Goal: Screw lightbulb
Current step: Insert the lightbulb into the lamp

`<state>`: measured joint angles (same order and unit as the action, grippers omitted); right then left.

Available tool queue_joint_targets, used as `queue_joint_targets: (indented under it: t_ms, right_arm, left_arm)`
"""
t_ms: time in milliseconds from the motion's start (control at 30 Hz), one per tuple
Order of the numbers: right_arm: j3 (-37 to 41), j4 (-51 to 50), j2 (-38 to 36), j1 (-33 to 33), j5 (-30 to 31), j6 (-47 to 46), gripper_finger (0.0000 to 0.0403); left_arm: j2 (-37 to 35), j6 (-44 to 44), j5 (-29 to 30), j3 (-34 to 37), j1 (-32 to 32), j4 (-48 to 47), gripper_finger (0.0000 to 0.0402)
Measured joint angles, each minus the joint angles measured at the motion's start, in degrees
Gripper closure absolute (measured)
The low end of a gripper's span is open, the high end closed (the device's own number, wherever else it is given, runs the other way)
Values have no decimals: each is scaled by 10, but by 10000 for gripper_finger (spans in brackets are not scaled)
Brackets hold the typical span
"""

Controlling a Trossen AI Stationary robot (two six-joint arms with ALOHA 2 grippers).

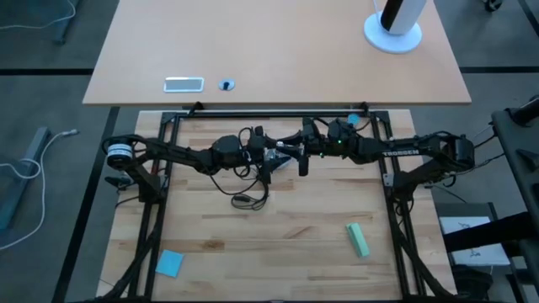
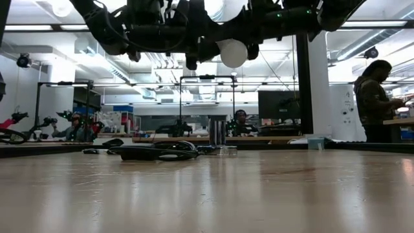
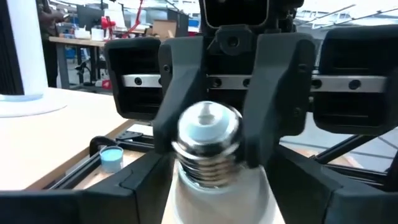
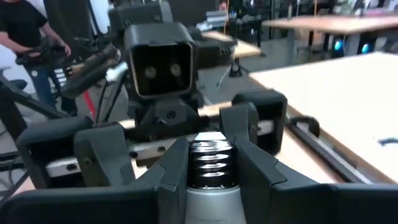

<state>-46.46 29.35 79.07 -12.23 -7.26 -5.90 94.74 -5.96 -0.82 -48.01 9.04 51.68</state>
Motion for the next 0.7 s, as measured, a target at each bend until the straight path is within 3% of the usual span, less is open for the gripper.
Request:
queue_joint_targets:
  t_ms: [167,333,500,700]
  right_arm:
    - [0,1,1,3,-1,0,316]
    - [0,0,0,3,-4,0,263]
    - [0,0,0,3,-1,0,234]
    - [0,-2,-7,2,-1,0,239]
  left_arm:
    - [0,-1,1,0,0,3,202]
    - [0,-2,3,0,1,4,252]
    - [0,-2,3,0,0,4,253]
    - [0,8,4,0,0,3,241]
